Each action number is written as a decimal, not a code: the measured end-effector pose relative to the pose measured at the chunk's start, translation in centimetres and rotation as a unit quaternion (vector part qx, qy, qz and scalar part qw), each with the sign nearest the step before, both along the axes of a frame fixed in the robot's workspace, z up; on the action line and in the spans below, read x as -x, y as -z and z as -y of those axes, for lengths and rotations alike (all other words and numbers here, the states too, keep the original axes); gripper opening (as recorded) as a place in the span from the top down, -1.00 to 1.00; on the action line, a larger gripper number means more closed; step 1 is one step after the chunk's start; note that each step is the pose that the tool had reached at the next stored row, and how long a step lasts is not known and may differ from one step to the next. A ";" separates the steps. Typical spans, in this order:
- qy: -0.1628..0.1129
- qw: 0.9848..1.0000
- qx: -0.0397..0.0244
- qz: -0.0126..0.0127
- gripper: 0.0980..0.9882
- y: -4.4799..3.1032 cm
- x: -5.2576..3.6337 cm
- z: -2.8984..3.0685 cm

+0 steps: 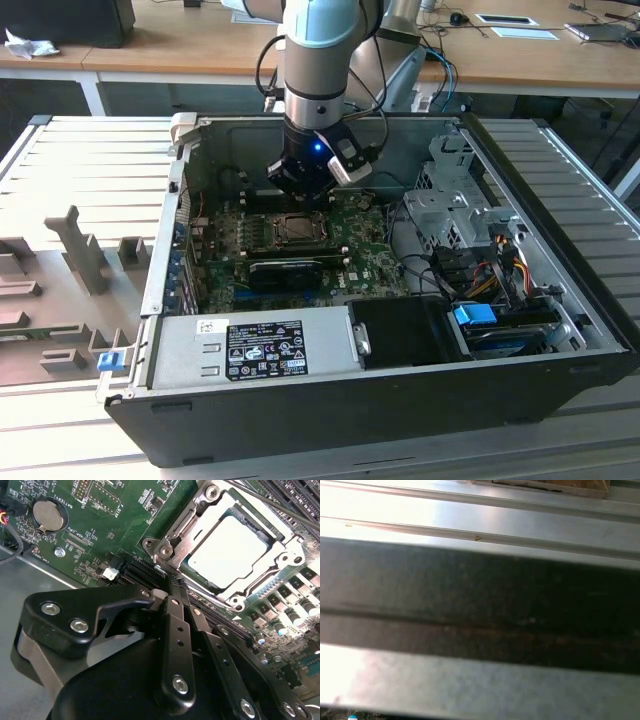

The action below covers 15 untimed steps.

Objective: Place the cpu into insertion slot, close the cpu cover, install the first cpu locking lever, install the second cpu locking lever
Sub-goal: 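Install the first cpu locking lever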

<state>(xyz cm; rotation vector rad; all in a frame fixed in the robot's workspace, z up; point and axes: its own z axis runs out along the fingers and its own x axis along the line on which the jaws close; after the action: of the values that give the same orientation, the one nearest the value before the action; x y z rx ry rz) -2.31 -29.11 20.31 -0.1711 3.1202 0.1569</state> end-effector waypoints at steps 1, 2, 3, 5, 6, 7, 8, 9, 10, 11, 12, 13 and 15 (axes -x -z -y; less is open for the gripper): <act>0.000 1.000 0.000 0.000 0.98 0.00 0.00 0.01; 0.000 1.000 0.000 0.000 0.98 0.01 0.00 0.02; 0.000 1.000 0.000 0.000 0.98 0.01 0.00 0.03; 0.001 1.000 0.000 0.000 0.98 0.02 0.00 0.06; 0.001 1.000 0.000 0.000 0.98 0.04 0.00 0.07; 0.002 1.000 -0.001 0.000 0.98 0.06 -0.01 0.08; 0.002 1.000 0.000 0.000 0.98 0.07 0.00 0.10; 0.002 1.000 0.000 0.000 0.98 0.10 0.00 0.13; 0.002 1.000 0.000 0.000 0.98 0.12 0.00 0.14; 0.002 1.000 0.000 0.000 0.98 0.16 0.00 0.16; 0.002 1.000 0.000 0.000 0.98 0.18 0.00 0.18; 0.002 1.000 -0.001 0.000 0.98 0.23 0.00 0.19; 0.002 1.000 -0.007 0.000 0.98 0.25 0.00 0.21</act>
<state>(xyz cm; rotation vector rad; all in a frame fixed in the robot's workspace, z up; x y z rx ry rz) -2.31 -29.32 20.06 -0.1637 3.1186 0.1774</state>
